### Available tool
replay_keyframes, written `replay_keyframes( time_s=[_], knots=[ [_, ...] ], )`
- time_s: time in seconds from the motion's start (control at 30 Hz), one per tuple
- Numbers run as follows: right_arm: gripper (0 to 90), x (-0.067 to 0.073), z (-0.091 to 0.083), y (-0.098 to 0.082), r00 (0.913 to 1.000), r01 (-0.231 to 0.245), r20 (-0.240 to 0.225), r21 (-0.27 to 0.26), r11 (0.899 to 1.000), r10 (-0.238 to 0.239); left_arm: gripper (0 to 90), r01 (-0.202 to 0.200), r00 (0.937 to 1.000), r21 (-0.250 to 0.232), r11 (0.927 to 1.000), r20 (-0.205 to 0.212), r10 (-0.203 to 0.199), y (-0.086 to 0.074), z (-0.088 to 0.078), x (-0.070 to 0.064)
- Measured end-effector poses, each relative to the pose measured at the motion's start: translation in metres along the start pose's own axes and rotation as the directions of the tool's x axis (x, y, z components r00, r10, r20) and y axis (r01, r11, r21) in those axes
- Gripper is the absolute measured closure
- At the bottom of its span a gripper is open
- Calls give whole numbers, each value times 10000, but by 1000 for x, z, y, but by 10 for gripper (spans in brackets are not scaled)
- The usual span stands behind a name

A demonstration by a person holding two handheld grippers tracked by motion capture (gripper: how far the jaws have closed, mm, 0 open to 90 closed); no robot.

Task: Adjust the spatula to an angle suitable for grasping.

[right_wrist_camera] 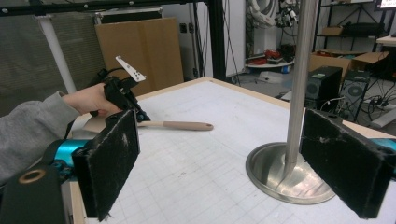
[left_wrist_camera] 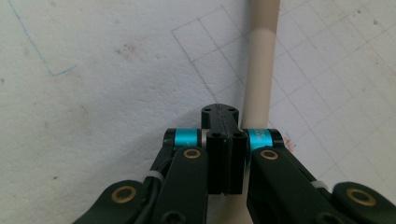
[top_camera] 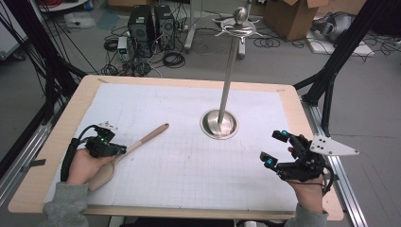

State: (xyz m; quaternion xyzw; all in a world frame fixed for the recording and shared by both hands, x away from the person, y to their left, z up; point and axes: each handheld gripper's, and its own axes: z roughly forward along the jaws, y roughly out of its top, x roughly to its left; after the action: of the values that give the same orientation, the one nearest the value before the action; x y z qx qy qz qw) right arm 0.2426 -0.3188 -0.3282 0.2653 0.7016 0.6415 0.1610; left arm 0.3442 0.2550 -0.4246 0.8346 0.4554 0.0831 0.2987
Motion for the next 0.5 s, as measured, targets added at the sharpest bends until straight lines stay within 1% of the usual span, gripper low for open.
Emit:
replay_keyframes(
  time_s=[0.1, 0.2, 0.23, 0.27, 0.37, 0.43, 0.5],
  knots=[
    [113, 0, 0, 0, 10000, 20, -36, -13, 10000, -20, 896, -7, 10000, -140, 9999, 29, 8, 0, 0, 0],
    [113, 0, 1, 0, 10000, 20, -15, -15, 10000, -20, 896, -12, 10000, -395, 9992, 72, 15, -1, -2, 2],
    [113, 0, 1, 0, 10000, -9, -20, 11, 10000, 9, 896, -65, 10000, -498, 9987, 53, 68, -1, -3, 2],
    [113, 0, 1, 0, 10000, 1, -21, 6, 10000, -1, 896, -25, 10000, -597, 9982, 19, 26, -1, -4, 3],
    [113, 1, 1, 0, 10000, 12, -53, 22, 10000, -12, 896, -73, 10000, -873, 9962, -13, 72, 0, -8, 3],
    [113, 1, 1, 0, 10000, 21, -65, 11, 10000, -21, 896, -279, 9996, -1092, 9936, -62, 273, 1, -10, 0],
    [113, 1, 1, 0, 10000, 4, -42, 17, 10000, -4, 896, -563, 9984, -1384, 9888, -65, 559, 3, -10, -4]
  ],
)
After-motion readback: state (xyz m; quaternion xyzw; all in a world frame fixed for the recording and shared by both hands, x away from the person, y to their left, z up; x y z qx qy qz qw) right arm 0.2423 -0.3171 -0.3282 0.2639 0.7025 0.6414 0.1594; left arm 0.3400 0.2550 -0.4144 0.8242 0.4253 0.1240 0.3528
